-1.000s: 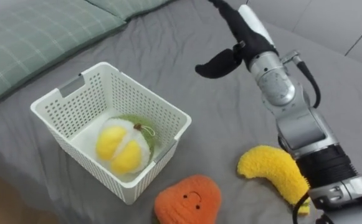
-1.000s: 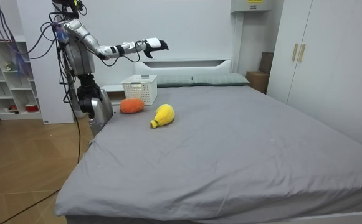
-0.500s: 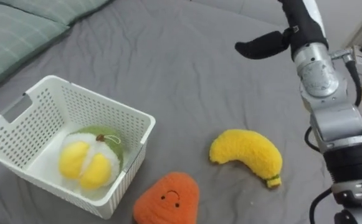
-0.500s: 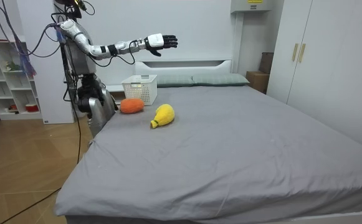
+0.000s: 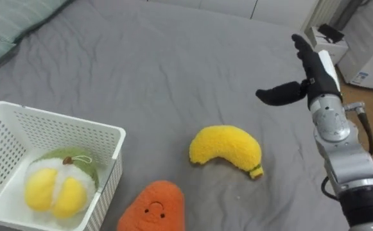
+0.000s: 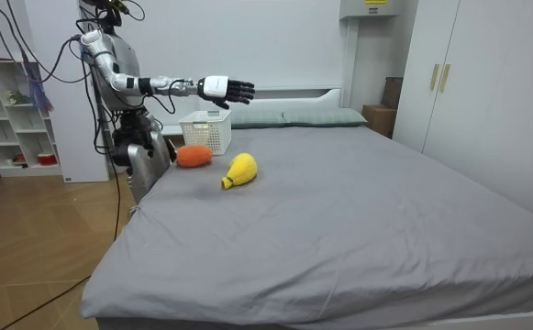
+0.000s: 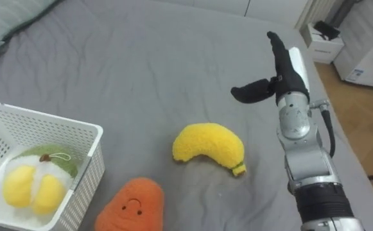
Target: Collect toys from the bed
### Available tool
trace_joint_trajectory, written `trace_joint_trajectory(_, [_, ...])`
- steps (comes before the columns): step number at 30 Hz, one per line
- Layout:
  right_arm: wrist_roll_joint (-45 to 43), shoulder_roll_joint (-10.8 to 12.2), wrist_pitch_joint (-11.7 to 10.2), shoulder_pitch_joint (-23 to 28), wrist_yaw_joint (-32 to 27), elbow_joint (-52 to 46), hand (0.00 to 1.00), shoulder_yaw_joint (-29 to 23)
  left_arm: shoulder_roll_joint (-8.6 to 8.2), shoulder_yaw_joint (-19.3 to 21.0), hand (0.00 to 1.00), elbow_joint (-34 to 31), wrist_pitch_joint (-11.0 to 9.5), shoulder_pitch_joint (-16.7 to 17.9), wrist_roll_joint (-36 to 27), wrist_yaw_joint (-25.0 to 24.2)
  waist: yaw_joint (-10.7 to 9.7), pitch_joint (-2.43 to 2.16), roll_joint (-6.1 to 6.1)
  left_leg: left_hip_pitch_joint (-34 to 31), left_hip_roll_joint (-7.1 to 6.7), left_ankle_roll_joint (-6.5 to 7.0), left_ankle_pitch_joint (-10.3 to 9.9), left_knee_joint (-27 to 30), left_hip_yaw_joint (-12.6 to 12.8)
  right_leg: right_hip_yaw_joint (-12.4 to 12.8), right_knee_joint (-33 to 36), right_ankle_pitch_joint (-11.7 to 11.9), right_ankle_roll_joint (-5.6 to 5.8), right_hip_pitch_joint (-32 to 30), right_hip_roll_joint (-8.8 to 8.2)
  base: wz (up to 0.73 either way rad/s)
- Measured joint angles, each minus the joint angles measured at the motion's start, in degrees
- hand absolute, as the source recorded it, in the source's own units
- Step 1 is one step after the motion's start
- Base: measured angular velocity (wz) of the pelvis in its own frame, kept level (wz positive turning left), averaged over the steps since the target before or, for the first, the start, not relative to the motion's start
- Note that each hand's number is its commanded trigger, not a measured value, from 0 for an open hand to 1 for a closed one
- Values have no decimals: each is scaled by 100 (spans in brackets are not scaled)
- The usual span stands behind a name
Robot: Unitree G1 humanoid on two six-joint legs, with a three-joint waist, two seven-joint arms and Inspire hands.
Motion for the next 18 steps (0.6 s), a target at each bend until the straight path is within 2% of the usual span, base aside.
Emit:
trace_joint_trajectory(5, [169,-14,-48,-31,-131,735,0,-5,11,-56,0,18,-25,-70,-54,28,35,-9,38,-159,22,-5,-1,26,50,-6,6,9,-15,-152,6,-1])
trace_joint_trajectory(9, [158,-24,-136,-466,-169,1750,0,-5,14,-149,0,278,-93,-415,-138,37,56,49,101,-504,20,-2,3,118,57,6,102,24,-39,-522,-13,-2])
trace_joint_trajectory(11, [171,-32,-139,-618,-200,1956,0,-5,26,-148,0,316,-106,-510,-221,36,76,54,108,-668,22,-3,14,135,63,9,119,32,-51,-680,-16,-2])
trace_joint_trajectory(14, [175,-111,-251,-866,-223,2236,0,2,67,-252,0,331,-140,-606,-365,33,72,87,88,-900,29,-7,32,178,74,0,178,33,-53,-932,-53,0])
trace_joint_trajectory(16, [184,-125,-375,-1019,-240,2425,0,18,154,-356,0,464,-254,-710,-534,39,69,131,51,-1042,39,-11,35,216,67,-31,177,33,-53,-1052,-53,0])
trace_joint_trajectory(18, [287,-124,-451,-1087,-263,2540,0,54,187,-401,0,515,-308,-775,-667,78,140,148,29,-1131,42,-12,36,232,66,-28,179,33,-53,-1146,-51,0])
